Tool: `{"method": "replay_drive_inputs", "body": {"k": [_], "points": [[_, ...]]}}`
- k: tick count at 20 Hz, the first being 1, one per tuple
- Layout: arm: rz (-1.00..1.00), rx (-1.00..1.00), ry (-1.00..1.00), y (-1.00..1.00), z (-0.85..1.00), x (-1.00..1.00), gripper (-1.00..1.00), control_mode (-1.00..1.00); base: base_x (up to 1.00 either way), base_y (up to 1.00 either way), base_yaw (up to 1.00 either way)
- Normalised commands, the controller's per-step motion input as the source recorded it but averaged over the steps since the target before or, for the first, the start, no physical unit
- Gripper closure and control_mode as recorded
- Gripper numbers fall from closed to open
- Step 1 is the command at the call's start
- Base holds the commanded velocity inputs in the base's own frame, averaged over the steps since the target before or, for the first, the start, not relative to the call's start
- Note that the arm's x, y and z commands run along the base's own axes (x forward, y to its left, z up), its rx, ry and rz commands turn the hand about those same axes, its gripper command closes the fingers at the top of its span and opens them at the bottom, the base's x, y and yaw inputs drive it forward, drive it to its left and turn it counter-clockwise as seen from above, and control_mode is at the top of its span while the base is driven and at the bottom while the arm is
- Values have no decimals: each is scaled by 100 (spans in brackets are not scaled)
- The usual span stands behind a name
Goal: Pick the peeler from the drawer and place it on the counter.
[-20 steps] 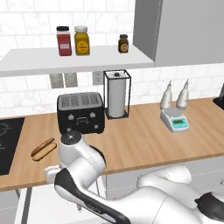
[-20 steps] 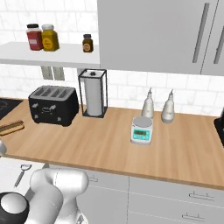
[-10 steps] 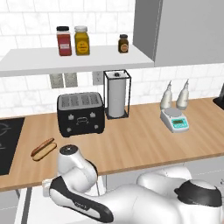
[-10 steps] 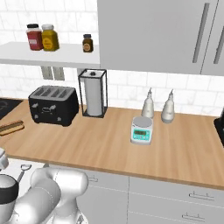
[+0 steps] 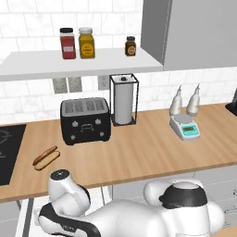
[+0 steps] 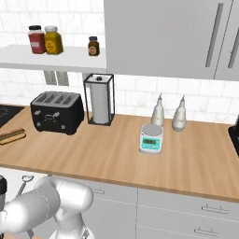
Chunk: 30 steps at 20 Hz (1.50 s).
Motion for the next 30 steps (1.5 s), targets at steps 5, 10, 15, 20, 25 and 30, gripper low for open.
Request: {"method": "replay_drive_inputs", "body": {"k": [5, 10, 15, 20, 25, 30], "points": [[0, 0, 24, 19, -32, -16, -100, -100, 0, 0, 0], [0, 0, 4, 9, -6, -14, -100, -100, 0, 0, 0], [0, 0, 0, 12, -6, -52, -100, -100, 0, 0, 0], [0, 0, 0, 12, -7, -59, -100, -100, 0, 0, 0], [0, 0, 2, 9, -2, -82, -100, -100, 0, 0, 0], [0, 0, 2, 7, -5, -100, -100, -100, 0, 0, 0]]}}
